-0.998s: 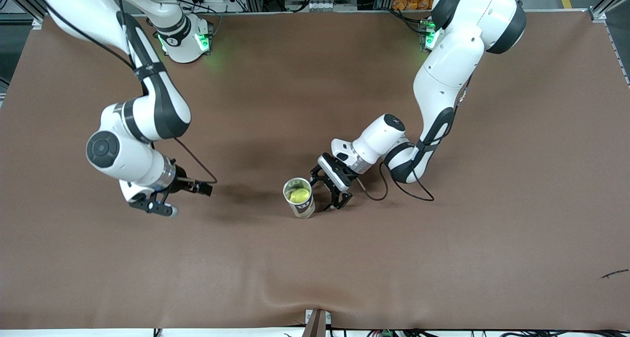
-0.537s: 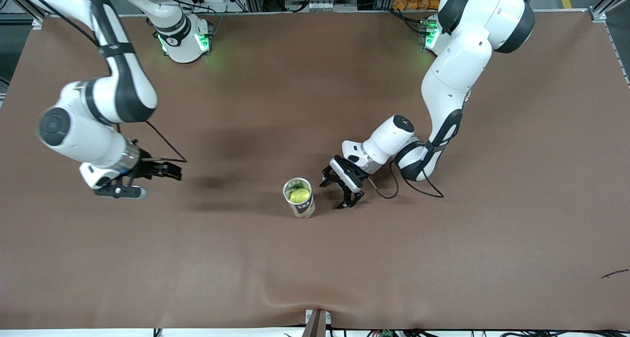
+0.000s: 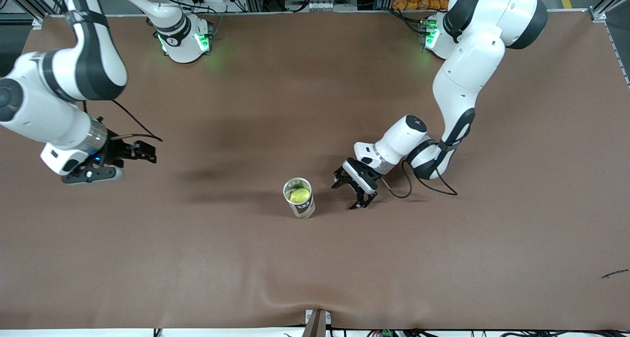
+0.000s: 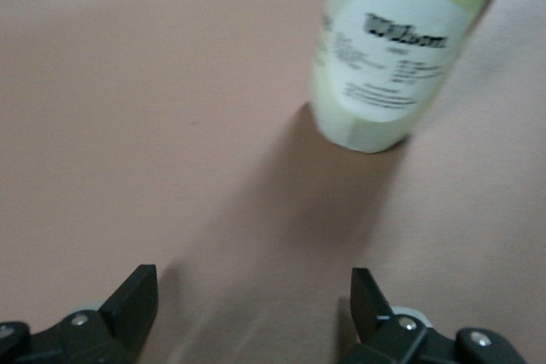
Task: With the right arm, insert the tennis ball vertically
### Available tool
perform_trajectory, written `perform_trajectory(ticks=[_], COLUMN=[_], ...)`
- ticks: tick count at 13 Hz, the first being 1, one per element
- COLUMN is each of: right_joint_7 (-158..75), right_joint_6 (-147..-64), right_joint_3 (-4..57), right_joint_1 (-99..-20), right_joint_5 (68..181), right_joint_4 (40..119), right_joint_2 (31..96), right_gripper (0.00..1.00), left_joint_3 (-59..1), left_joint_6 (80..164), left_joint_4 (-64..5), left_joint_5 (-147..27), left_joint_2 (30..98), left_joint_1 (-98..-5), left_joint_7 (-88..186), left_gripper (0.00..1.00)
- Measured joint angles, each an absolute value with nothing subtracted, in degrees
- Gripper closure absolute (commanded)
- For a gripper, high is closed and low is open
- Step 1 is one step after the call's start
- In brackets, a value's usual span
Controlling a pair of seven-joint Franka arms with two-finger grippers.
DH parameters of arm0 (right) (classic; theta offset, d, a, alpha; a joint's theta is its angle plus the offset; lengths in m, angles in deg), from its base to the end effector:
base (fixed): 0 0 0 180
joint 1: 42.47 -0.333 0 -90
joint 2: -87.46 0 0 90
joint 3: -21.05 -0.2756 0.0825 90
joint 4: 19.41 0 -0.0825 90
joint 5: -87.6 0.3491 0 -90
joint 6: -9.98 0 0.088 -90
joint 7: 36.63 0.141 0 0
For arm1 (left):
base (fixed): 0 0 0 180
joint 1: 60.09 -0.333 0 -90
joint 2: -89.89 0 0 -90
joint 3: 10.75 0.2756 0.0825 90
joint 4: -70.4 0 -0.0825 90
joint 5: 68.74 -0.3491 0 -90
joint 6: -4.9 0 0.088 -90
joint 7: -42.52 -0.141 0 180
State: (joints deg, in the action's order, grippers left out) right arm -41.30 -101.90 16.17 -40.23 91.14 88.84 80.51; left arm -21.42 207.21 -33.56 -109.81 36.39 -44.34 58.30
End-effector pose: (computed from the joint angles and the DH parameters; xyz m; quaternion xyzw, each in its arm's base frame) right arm 0.5452 0.0304 0.3772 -0.9977 -0.0512 0.0282 0.0340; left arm 0.5221 -0.3455 0.1102 0.8426 -0.3702 0.3448 0.1844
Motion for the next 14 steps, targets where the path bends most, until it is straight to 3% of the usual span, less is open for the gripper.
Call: perform_trajectory(ticks=[7, 11, 14], right_joint_7=[-43.09, -42.67, -42.7], right_joint_6=[-80.27, -78.61, -78.7], right_joint_3=[14.91, 14.5, 15.7], right_joint_1=[-40.3, -43.86, -41.31], right_joint_5=[89.9, 89.65, 89.55], right_joint_4=[71.61, 70.1, 70.37], right_joint_2=[82.18, 86.69, 86.76], right_gripper=[0.0, 0.0, 0.0], left_joint_3=[-24.17, -25.47, -26.11], left_joint_6=[207.19, 207.2, 207.2], left_joint_4=[-33.71, -33.44, -32.32], left_joint_5=[-110.04, -110.05, -110.05], left_joint_2=[37.43, 37.72, 38.63], left_joint_1=[-54.52, -59.71, -63.02], left_joint_7=[59.48, 59.54, 59.65], left_gripper=[0.0, 0.0, 0.0])
